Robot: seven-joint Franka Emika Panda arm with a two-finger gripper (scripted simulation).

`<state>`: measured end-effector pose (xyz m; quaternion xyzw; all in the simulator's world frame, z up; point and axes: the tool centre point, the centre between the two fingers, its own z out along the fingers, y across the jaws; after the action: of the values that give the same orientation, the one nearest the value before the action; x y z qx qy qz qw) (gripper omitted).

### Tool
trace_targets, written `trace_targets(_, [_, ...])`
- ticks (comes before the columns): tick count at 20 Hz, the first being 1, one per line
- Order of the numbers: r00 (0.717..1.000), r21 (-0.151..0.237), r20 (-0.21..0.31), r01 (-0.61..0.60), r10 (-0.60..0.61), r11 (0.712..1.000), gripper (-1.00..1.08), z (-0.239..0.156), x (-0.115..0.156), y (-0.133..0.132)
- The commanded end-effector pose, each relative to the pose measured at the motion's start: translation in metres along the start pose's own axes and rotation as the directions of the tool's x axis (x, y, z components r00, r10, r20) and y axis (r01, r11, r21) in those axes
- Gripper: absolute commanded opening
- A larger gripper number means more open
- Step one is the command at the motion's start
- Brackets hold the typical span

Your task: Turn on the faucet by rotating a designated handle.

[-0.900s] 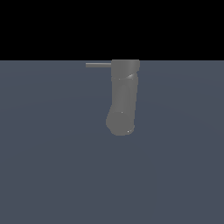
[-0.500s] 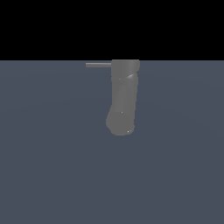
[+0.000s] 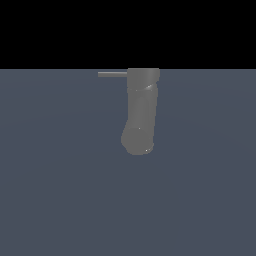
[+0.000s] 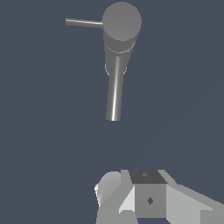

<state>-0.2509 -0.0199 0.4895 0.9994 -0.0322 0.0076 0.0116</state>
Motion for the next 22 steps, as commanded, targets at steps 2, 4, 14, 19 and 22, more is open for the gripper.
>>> trace_targets(2, [1.0, 0.004, 0.001, -0.024, 0.024, 1.0, -1.0, 0.001, 0.006, -0.001])
trace_targets(4, [0.999, 0.008, 0.002, -0.044, 0.044, 0.999, -1.0, 0.001, 0.01, -0.002])
trace_targets(14, [0.977, 0.033, 0.014, -0.211, 0.211, 0.977, -1.0, 0.008, 0.049, -0.011])
trace_targets(19, [0.945, 0.044, 0.026, -0.326, 0.325, 0.944, -1.0, 0.015, 0.076, -0.018])
trace_targets(22, [0.919, 0.049, 0.034, -0.394, 0.393, 0.918, -1.0, 0.021, 0.092, -0.022])
